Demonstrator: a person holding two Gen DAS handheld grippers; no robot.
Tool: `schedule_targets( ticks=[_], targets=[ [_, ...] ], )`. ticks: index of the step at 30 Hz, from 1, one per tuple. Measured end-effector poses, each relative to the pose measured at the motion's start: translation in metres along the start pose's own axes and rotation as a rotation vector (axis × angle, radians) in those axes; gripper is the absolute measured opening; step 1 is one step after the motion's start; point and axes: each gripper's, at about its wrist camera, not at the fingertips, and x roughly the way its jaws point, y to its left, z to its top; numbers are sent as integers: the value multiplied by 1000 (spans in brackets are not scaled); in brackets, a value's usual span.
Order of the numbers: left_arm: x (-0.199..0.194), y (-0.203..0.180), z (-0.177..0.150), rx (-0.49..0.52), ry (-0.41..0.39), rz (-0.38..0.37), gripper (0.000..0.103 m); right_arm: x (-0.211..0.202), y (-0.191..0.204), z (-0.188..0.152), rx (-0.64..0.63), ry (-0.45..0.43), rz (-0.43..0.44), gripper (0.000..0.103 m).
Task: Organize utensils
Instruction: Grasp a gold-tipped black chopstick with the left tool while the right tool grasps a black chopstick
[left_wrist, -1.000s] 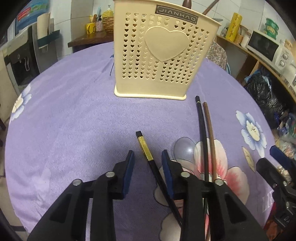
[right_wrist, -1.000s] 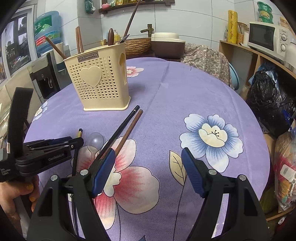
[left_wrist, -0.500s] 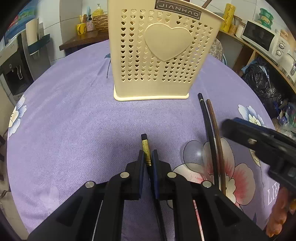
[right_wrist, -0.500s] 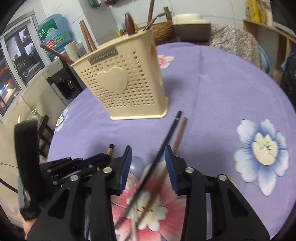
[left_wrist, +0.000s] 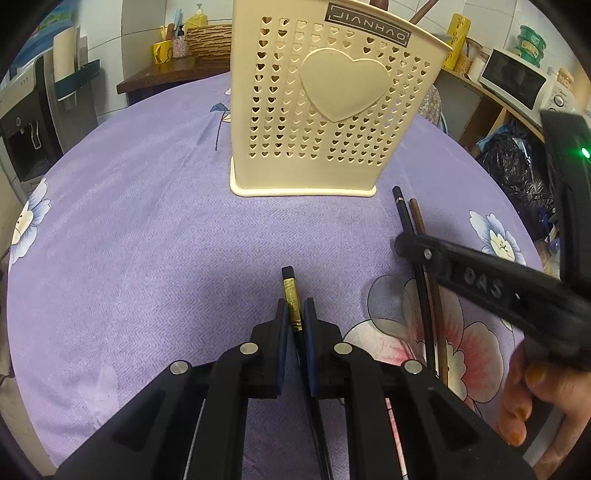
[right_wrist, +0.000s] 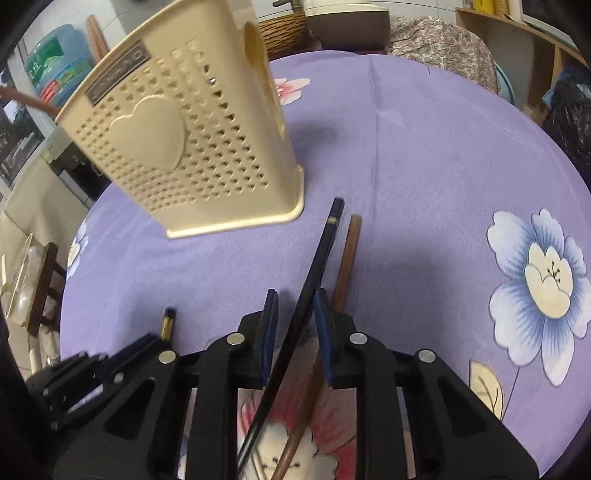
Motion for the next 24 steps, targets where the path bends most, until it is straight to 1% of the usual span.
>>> schedule_targets(
  ticks=[4, 7, 11, 13, 14, 20, 21, 24],
  targets=[
    [1, -1, 2, -1, -1, 10, 10, 11, 9, 16, -19, -7, -72, 21],
    [2, -3, 3, 12, -3, 27, 10, 16, 19, 19, -54, -14, -136, 21],
    [3, -6, 4, 14, 2, 38, 10, 21, 25, 18, -66, -23, -174, 21],
    [3, -7, 5, 23, -1, 49, 10, 21, 27, 17, -80, -33, -199, 16],
    [4, -9, 5, 33, -2, 59, 10, 21, 29, 17, -90, -37, -207, 15],
    [5, -17, 5, 74, -8, 101, 10, 22, 32, 20, -82, -37, -196, 10],
    [5, -18, 5, 75, -9, 102, 10, 25, 29, 26, -75, -37, -192, 9],
    [5, -19, 5, 76, -10, 103, 10, 25, 22, 31, -37, -36, -153, 9]
  ],
)
